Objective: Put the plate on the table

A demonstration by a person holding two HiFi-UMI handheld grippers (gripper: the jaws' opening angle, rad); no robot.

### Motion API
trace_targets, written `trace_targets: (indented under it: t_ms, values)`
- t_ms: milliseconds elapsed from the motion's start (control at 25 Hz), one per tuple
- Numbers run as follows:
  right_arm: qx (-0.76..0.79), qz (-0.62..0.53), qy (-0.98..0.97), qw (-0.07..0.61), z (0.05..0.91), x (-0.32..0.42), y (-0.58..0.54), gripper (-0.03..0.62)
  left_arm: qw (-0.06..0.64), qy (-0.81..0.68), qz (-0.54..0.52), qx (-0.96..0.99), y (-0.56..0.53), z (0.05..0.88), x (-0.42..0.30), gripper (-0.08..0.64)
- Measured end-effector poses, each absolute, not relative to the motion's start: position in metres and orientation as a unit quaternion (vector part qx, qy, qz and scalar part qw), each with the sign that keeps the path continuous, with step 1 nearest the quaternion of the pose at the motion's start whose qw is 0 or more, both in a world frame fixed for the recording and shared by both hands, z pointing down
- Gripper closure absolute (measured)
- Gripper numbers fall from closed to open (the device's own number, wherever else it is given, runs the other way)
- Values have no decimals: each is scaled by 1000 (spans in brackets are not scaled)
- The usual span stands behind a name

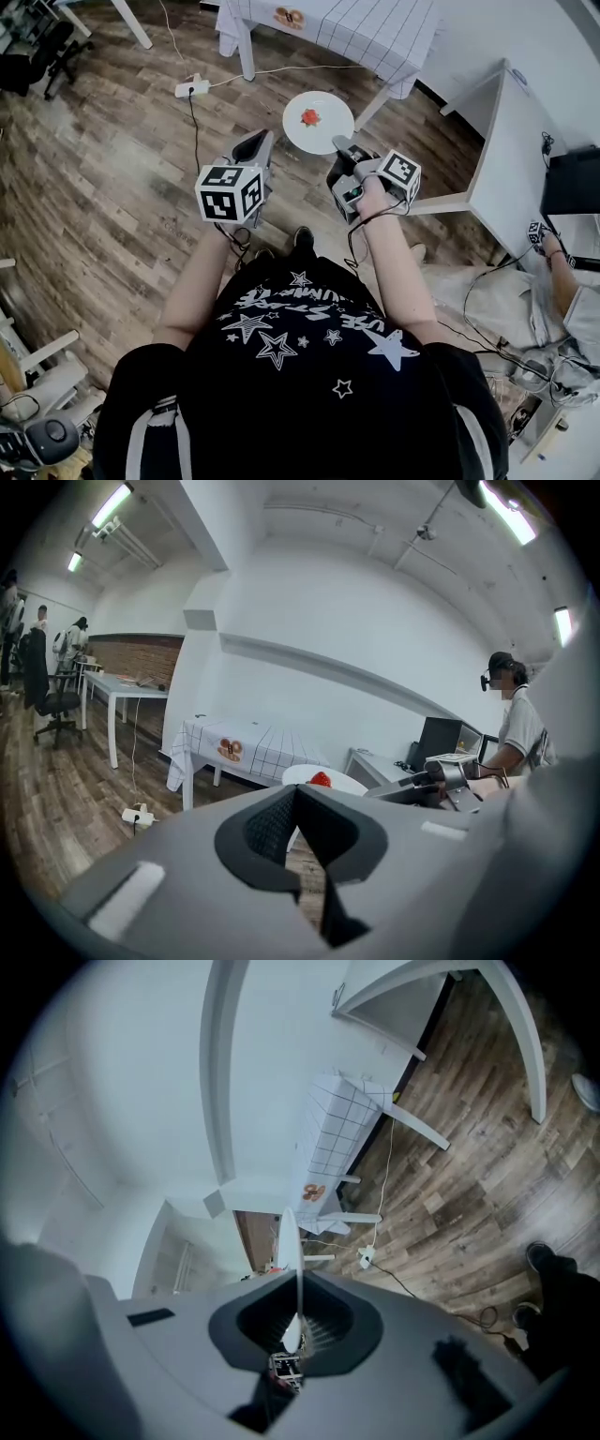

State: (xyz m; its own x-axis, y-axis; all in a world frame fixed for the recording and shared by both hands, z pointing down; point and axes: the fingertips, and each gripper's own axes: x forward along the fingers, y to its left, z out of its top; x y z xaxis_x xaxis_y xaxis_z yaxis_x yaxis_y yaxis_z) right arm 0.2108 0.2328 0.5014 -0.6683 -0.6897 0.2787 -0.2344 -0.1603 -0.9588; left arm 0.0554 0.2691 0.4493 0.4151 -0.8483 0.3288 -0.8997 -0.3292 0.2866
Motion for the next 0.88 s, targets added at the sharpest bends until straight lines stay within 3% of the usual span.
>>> trace_targets:
  t_ms: [880]
  values:
    - [-316,-663,660,159,496,242,164,572,185,-576,61,794,220,439,96,551]
